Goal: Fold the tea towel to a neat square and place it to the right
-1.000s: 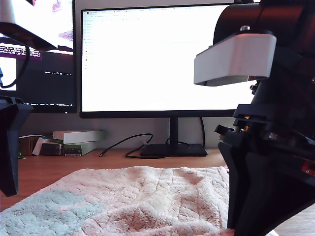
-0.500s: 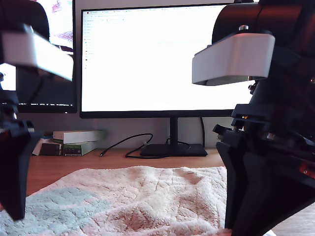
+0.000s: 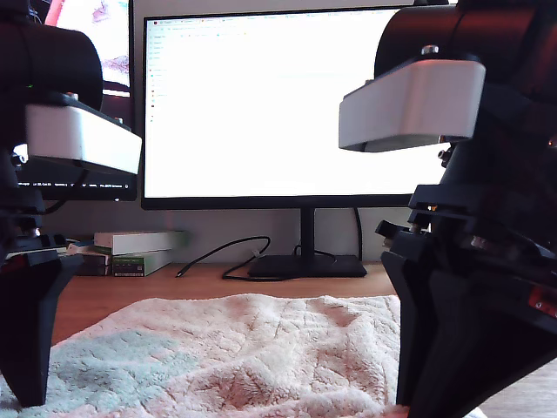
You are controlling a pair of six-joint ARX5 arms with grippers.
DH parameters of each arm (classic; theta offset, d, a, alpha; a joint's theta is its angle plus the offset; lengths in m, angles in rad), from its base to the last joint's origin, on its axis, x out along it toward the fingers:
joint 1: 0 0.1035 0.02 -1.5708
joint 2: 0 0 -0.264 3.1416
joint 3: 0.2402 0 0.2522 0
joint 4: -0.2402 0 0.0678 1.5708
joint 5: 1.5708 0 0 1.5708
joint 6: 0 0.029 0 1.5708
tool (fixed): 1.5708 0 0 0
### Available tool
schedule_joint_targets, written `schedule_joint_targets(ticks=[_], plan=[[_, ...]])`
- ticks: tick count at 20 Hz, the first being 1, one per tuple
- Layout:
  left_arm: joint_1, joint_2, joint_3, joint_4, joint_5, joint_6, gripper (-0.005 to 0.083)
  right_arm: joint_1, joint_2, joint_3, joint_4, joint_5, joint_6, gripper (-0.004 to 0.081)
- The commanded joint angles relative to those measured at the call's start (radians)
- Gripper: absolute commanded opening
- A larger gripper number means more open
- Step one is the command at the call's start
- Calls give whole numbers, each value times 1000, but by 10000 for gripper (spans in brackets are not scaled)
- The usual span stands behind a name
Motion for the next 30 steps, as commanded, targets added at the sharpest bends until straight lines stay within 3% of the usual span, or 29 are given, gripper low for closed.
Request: schedule_joint_targets(ticks=[1, 12, 20, 26, 30], plan=[[-13, 44, -26, 6, -8, -1, 427, 4, 39, -31, 0, 18, 0, 9], [-75, 40, -25, -80, -36, -45, 403, 4, 39, -31, 7, 19, 0, 9], [-78, 40, -25, -80, -31, -48, 125, 4, 39, -30, 9, 19, 0, 9], [-102, 34, -5, -121, -32, -52, 52, 4, 39, -23, -3, 55, 11, -8], [-121, 24, 50, -174, -30, -94, 36, 4, 36, 6, -58, 97, 92, -11]])
